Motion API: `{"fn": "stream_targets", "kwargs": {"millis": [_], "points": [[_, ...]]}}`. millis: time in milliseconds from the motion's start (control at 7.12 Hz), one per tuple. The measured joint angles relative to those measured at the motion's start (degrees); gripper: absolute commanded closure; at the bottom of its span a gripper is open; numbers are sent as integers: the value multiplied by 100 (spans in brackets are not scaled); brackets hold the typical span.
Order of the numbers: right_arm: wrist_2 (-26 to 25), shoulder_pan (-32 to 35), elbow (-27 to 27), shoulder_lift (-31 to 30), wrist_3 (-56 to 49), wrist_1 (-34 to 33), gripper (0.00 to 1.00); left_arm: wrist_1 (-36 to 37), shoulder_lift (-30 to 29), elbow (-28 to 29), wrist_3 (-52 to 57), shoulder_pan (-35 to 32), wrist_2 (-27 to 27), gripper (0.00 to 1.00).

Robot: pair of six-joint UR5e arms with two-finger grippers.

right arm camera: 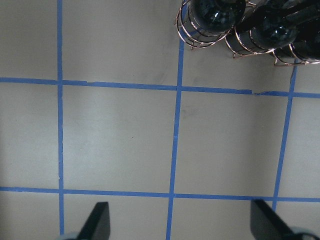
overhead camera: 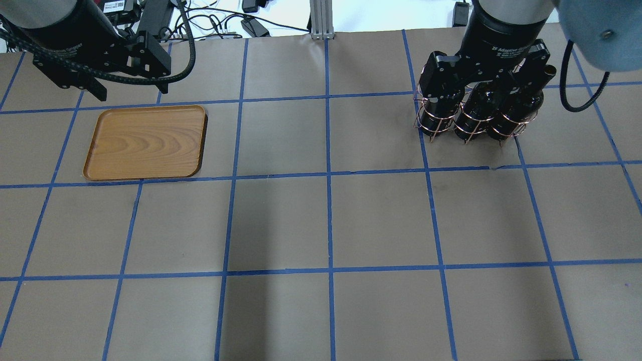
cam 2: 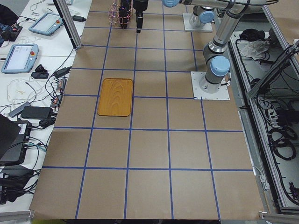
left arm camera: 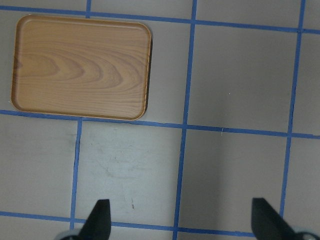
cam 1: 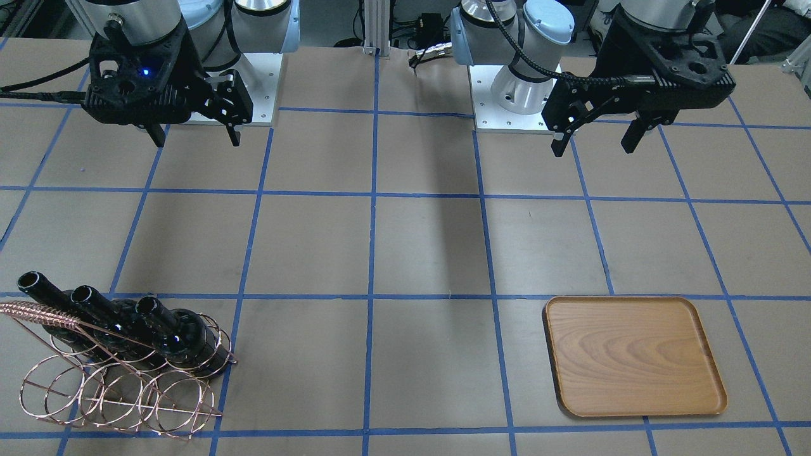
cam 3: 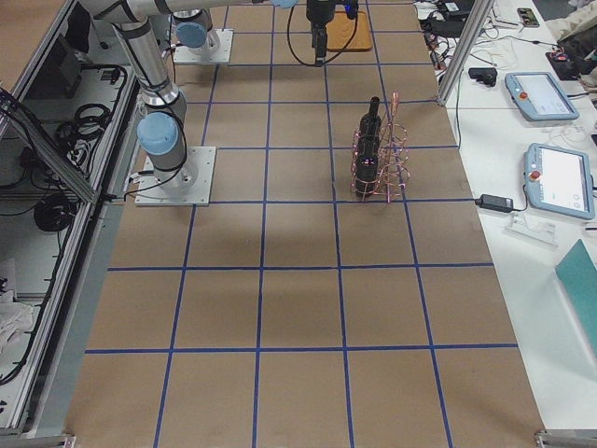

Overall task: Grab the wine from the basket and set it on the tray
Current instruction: 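Lower the right gripper onto the middle dark wine bottle in the copper rack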

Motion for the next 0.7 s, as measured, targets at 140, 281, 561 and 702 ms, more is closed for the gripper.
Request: {"fn": "stream_targets", "kwargs": {"millis": [140,281,561,702], "points": [[-1,-2,6,-5,-9,3,0,-2,0,3,0,-1,0,0],[2,-12,8,-7,-31,-9,0,-2,1,7,0,-2,13,0],[6,-242,12,41,-270,-327,0,-8,2,8,-15,1,32,0],[8,-485,14,116,-362,-511,0,-22,-1,3,-6,2,28,0]]}}
